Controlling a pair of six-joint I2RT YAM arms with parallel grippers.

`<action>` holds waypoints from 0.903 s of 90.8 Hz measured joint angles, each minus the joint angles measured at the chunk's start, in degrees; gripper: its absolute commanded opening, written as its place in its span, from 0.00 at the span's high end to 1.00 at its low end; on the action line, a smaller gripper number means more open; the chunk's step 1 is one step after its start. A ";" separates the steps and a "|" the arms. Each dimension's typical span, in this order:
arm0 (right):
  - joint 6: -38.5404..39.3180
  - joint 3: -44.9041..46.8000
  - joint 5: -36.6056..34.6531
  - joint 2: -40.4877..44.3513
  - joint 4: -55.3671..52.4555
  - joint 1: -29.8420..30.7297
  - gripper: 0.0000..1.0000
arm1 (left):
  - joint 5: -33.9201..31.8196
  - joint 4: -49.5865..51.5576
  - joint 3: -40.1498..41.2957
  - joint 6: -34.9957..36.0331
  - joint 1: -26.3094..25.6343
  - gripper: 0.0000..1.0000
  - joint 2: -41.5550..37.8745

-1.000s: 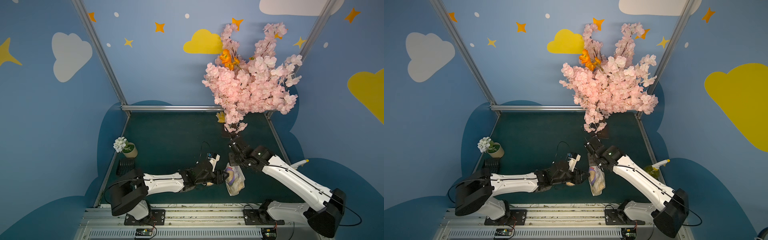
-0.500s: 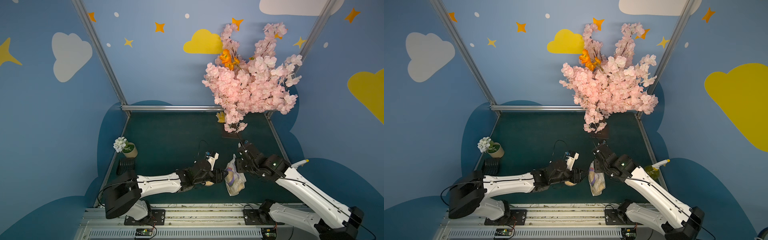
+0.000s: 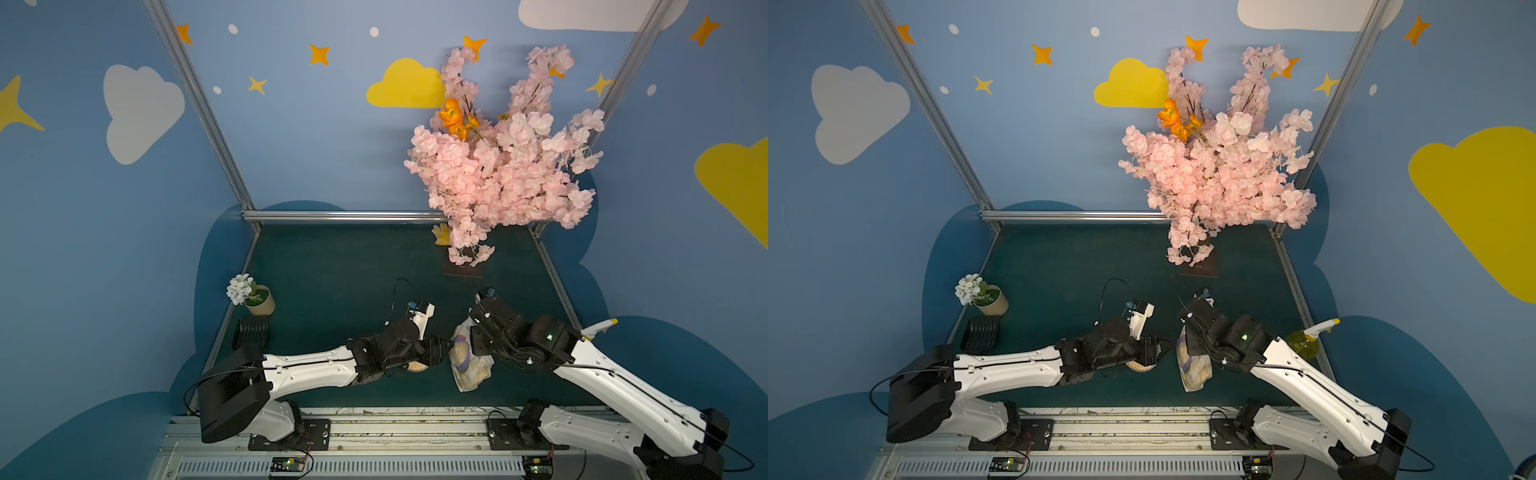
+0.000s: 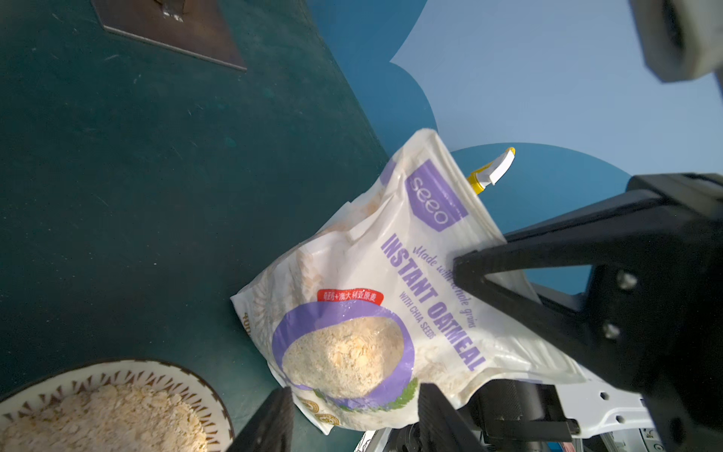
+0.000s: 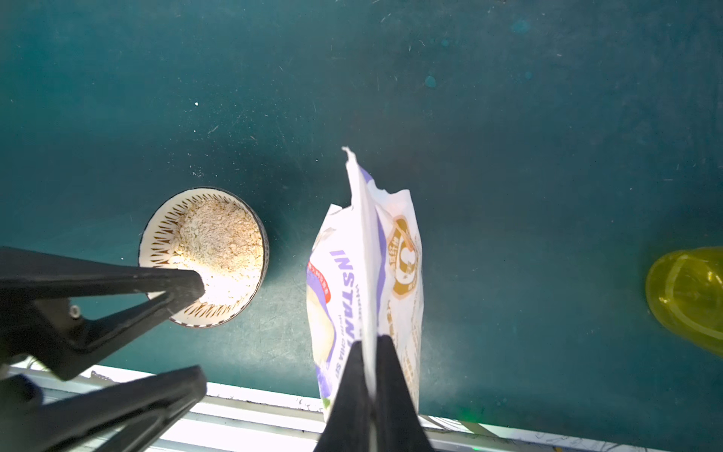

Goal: Pour the oats into the breakfast bowl
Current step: Close the oats bag at the center of the board.

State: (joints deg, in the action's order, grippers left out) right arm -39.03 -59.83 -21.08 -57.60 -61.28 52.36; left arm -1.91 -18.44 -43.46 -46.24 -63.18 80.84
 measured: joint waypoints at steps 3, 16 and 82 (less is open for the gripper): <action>-0.24 -0.11 -0.11 -0.04 -0.13 0.00 1.00 | -0.31 0.15 0.07 0.00 0.00 0.45 -0.46; -1.51 -1.01 0.33 -0.09 -0.46 0.00 1.00 | -2.84 2.56 0.20 -0.04 0.00 0.45 -3.04; -1.44 -1.79 -0.81 1.09 6.69 -0.02 0.34 | -16.59 16.52 4.83 1.64 0.55 0.39 -17.38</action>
State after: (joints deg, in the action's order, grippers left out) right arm -40.47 -61.63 -21.89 -56.51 -54.59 52.34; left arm -18.50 -1.91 -38.63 -44.60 -62.63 63.46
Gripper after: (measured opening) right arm 0.591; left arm 0.598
